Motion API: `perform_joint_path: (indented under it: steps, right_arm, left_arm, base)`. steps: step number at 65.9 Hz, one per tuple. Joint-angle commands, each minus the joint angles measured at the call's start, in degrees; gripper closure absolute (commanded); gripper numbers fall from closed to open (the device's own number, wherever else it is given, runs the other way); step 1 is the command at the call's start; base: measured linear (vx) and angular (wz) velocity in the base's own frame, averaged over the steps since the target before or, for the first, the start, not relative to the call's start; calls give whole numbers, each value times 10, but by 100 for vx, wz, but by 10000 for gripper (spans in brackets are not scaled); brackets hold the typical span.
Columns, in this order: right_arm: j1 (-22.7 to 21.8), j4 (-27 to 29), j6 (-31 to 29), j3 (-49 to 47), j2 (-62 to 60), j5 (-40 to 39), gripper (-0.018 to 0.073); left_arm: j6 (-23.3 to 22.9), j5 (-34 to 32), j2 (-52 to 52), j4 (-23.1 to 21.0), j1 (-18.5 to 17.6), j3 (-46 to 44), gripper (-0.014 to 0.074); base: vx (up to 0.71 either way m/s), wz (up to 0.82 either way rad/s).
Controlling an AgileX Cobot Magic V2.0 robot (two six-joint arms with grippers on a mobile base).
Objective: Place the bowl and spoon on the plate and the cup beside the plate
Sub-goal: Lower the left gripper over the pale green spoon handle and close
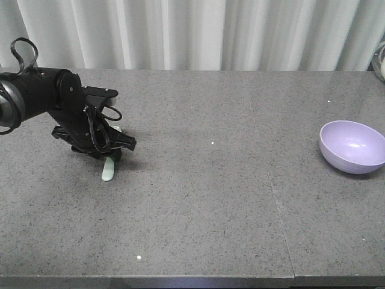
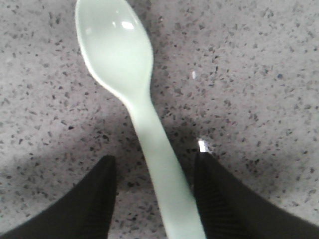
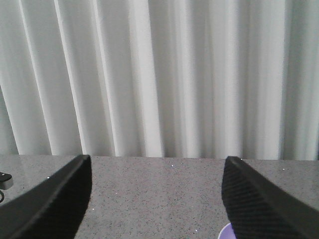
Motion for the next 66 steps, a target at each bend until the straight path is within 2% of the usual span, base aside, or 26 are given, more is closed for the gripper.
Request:
perform_joint_path:
  steps: [1,14,37,66]
  right_arm:
    - [-2,2,-4,-19,5,-45,21]
    - [-2,1,-4,-19,5,-45,21]
    - [-2,1,-9,-19,5,-39,21]
    - [-2,-1,-9,-19,10,-36,21]
  left_arm:
    - [-5,44,-6,-13,-3,0,379]
    - [-2,57,-6,-12,-3,0,606]
    - [13,58,-31,-13,-3,-19,604]
    - [14,-30,-198,-13,-2,-63,604]
  base:
    - [0,0]
    - [0,0]
    - [0,0]
    - [0,0]
